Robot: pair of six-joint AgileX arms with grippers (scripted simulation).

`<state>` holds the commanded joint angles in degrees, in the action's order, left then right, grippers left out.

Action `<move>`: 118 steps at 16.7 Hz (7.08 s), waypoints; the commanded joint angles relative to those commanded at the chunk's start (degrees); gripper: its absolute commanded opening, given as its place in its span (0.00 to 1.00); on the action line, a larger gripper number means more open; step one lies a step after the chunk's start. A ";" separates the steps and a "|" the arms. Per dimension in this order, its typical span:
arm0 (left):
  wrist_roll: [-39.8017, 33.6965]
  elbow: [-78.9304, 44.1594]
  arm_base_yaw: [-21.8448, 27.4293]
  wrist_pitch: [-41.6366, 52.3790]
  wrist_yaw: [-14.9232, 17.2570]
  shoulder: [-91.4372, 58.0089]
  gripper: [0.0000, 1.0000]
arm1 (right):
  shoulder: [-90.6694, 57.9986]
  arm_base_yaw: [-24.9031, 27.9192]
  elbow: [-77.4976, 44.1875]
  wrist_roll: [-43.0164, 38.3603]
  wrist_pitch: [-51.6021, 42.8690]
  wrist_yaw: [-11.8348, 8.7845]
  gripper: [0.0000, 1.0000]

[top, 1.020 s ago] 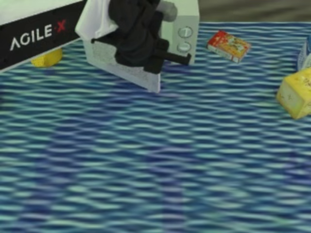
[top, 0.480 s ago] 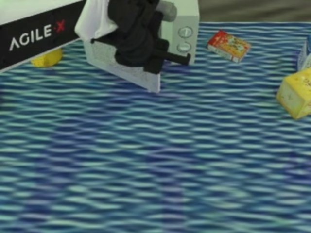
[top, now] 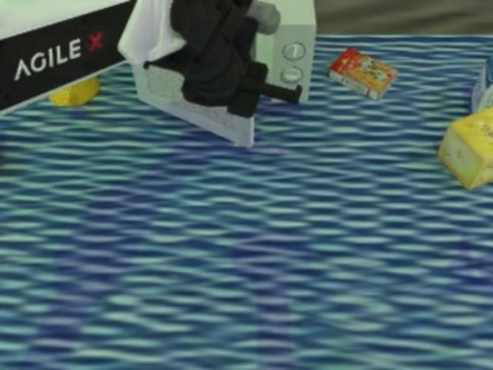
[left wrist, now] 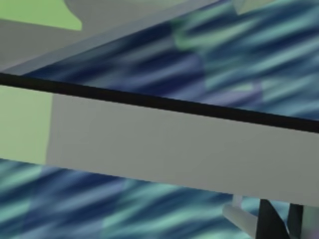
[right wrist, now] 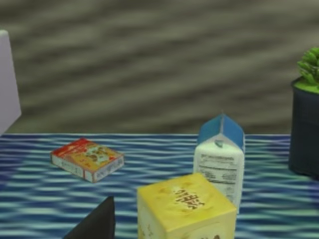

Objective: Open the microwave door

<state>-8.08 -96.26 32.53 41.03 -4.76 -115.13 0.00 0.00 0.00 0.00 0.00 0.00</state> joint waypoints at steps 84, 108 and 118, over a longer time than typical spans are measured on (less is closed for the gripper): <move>24.61 15.81 -7.85 -2.90 14.15 11.86 0.00 | 0.00 0.00 0.00 0.00 0.00 0.00 1.00; 25.36 16.11 -7.95 -2.74 14.85 11.91 0.00 | 0.00 0.00 0.00 0.00 0.00 0.00 1.00; 34.98 18.16 -11.86 -0.91 19.55 14.01 0.00 | 0.00 0.00 0.00 0.00 0.00 0.00 1.00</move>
<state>26.90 -78.10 20.67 40.12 14.79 -101.12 0.00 0.00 0.00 0.00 0.00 0.00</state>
